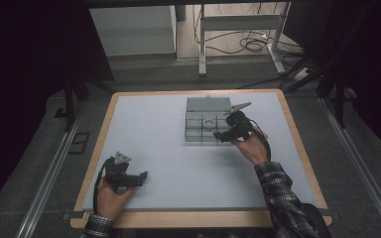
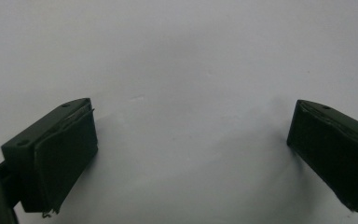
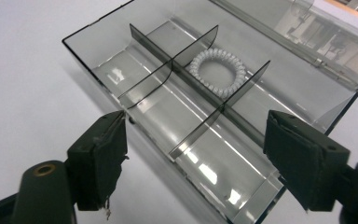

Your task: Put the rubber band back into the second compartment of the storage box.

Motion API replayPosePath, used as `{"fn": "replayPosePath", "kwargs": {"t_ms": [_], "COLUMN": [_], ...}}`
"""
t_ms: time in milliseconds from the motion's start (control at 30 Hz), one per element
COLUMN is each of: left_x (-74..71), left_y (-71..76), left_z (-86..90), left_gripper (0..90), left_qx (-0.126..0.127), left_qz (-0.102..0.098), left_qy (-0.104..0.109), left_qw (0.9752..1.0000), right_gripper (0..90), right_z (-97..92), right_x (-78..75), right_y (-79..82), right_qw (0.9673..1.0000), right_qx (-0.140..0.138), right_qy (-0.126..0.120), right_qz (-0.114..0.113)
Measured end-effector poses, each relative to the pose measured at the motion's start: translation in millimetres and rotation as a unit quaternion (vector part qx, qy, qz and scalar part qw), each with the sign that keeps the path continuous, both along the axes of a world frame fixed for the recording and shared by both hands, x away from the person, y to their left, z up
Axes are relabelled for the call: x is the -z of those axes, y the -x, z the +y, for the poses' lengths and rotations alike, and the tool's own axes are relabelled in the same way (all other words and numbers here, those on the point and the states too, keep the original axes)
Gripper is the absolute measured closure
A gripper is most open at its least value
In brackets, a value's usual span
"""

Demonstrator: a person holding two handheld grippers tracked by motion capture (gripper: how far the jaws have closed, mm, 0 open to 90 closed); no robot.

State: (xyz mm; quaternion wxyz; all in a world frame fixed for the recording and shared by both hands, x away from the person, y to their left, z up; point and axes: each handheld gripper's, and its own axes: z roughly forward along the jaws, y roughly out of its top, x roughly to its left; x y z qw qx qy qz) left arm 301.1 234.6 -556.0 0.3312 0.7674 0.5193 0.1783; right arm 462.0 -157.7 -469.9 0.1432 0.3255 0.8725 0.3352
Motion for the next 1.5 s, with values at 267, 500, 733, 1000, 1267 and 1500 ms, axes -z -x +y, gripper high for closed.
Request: {"fn": "replayPosePath", "kwargs": {"t_ms": [267,500,733,1000,1267,1500], "left_x": [0.0,0.0,0.1,0.1,0.1,0.0], "left_y": [0.0,0.1,0.2,0.2,0.2,0.2], "left_z": [0.0,-0.1,-0.1,-0.1,-0.1,-0.1], "left_gripper": [1.7,1.7,1.7,1.8,1.8,1.8], "left_qx": [0.0,0.0,0.0,0.0,0.0,0.0], "left_qz": [0.0,0.0,0.0,0.0,-0.001,0.0], "left_qy": [0.0,0.001,0.001,0.001,0.001,0.0], "left_qw": [1.0,1.0,1.0,1.0,1.0,1.0], "right_gripper": [15.7,11.9,10.3,9.8,9.5,9.4], "right_z": [-2.1,-2.8,-3.7,-7.9,-11.3,-16.8], "right_x": [3.9,5.8,7.3,8.0,7.5,8.3], "right_y": [5.6,12.9,17.3,23.3,28.4,33.6], "right_qw": [0.9999,0.9998,0.9996,0.9995,0.9996,0.9996], "right_qx": [-0.01,-0.016,-0.021,-0.024,-0.023,-0.022], "right_qy": [0.01,0.014,0.016,0.019,0.017,0.019], "right_qz": [0.003,-0.003,-0.001,-0.002,-0.001,-0.001]}}
